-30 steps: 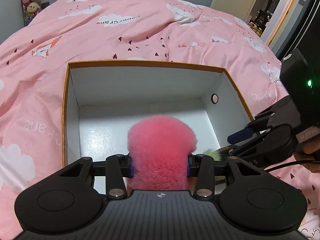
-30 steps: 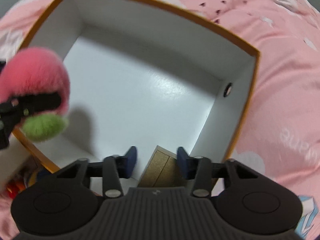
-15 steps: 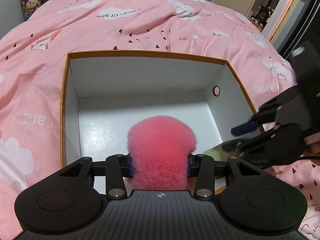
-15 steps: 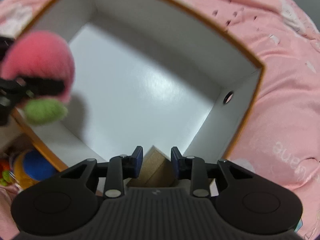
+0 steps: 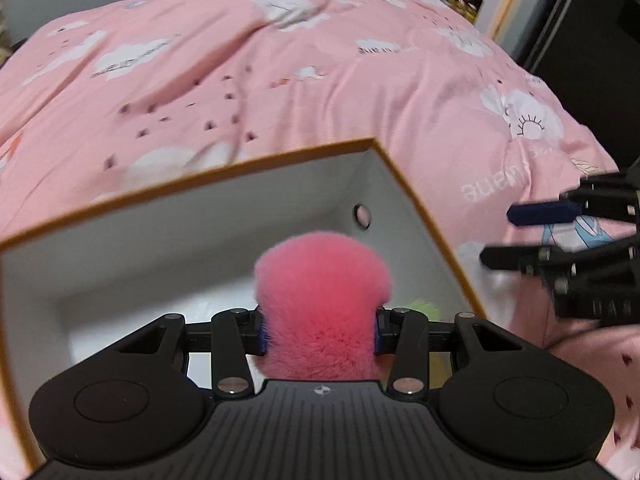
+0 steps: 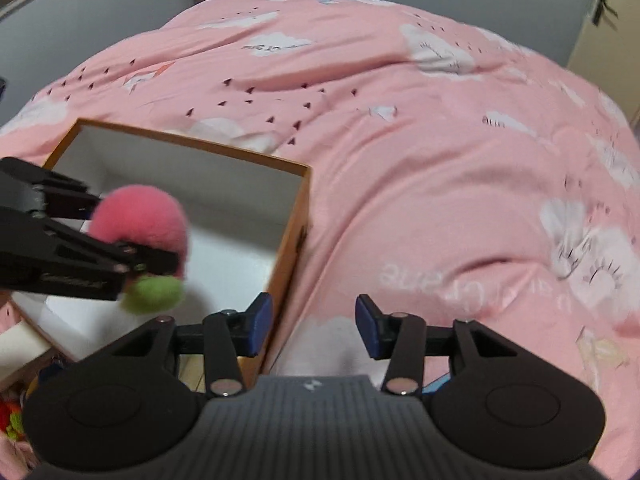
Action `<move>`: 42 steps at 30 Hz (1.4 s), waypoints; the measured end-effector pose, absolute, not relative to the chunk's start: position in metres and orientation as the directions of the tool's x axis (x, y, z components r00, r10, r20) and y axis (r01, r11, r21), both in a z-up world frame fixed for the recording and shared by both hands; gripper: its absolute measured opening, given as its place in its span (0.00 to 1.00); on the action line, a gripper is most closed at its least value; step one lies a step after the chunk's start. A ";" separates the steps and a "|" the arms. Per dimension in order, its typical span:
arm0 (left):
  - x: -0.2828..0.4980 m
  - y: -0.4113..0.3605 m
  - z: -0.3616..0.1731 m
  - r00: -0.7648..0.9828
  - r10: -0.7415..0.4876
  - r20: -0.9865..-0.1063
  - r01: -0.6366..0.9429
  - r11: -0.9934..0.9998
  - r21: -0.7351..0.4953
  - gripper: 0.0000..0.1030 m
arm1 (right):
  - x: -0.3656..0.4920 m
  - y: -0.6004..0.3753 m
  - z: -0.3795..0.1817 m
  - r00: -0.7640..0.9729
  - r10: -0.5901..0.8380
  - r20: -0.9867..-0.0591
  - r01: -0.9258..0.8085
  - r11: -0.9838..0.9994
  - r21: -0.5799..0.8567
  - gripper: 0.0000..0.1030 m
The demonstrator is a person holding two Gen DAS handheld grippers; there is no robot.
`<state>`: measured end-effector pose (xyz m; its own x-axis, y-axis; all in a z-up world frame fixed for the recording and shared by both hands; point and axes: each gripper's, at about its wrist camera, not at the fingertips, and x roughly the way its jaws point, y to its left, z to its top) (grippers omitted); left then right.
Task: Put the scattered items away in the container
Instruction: 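Carry the tan block into the box and open the right tool while the left tool lifts the pompom, then lower the pink pompom into the box and open the left tool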
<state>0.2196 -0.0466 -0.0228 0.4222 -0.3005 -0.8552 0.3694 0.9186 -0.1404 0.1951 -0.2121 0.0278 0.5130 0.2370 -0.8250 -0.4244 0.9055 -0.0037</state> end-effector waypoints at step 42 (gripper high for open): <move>0.260 -0.080 -0.085 0.324 -0.251 -0.912 0.384 0.916 -0.116 0.18 | 0.177 -0.237 -0.006 0.489 0.308 -0.816 -0.372 0.920 0.124 0.49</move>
<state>0.2599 -0.0797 -0.0853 0.3241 -0.2510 -0.9121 0.3837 0.9162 -0.1158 0.1773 -0.2374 -0.0062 0.4888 0.3076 -0.8164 -0.3723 0.9198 0.1237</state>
